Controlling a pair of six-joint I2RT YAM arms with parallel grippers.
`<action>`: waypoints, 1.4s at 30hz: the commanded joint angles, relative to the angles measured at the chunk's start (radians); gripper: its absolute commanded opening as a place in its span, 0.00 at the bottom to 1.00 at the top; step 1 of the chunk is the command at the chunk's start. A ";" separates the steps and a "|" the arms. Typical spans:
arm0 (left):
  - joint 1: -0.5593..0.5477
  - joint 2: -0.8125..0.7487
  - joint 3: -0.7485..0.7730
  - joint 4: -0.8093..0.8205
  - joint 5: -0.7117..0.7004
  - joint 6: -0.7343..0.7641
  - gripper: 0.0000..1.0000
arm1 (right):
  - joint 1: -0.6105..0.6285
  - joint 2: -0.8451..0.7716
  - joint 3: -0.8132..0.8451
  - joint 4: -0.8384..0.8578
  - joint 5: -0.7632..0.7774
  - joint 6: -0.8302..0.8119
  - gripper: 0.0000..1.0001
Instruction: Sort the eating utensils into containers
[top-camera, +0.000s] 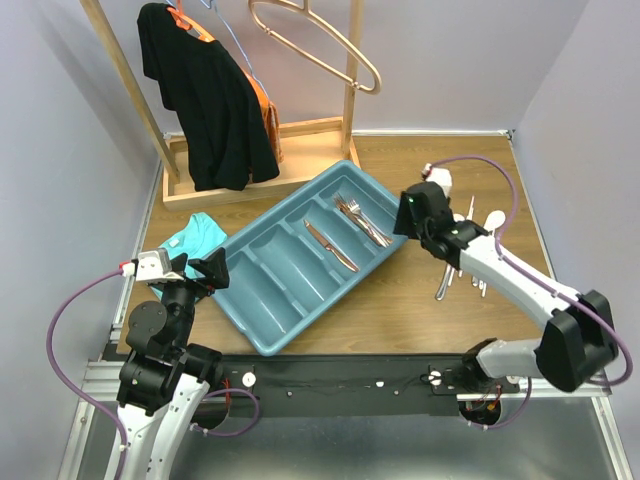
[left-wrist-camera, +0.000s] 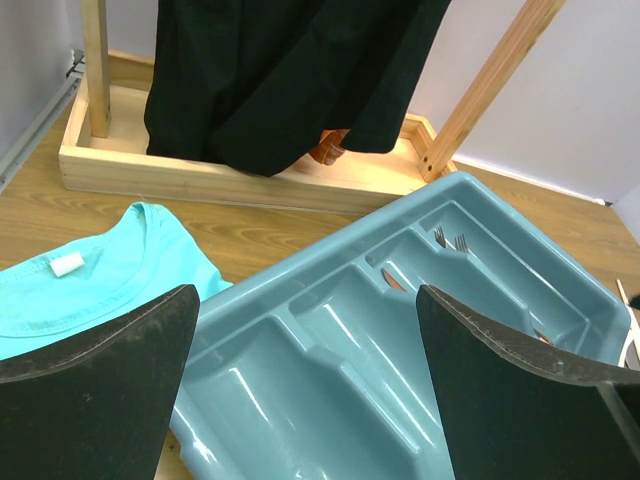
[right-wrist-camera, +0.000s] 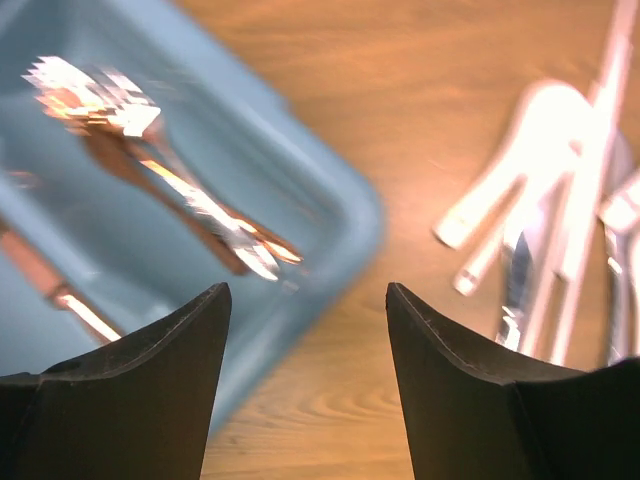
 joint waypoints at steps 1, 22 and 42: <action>0.001 -0.018 0.005 0.005 0.016 0.004 0.99 | -0.090 -0.087 -0.100 -0.125 0.082 0.139 0.72; 0.001 -0.029 0.005 0.001 0.013 0.005 0.99 | -0.439 0.020 -0.299 -0.027 -0.166 0.138 0.43; 0.001 -0.029 0.005 -0.002 0.015 0.005 0.99 | -0.459 0.097 -0.309 -0.013 -0.179 0.107 0.32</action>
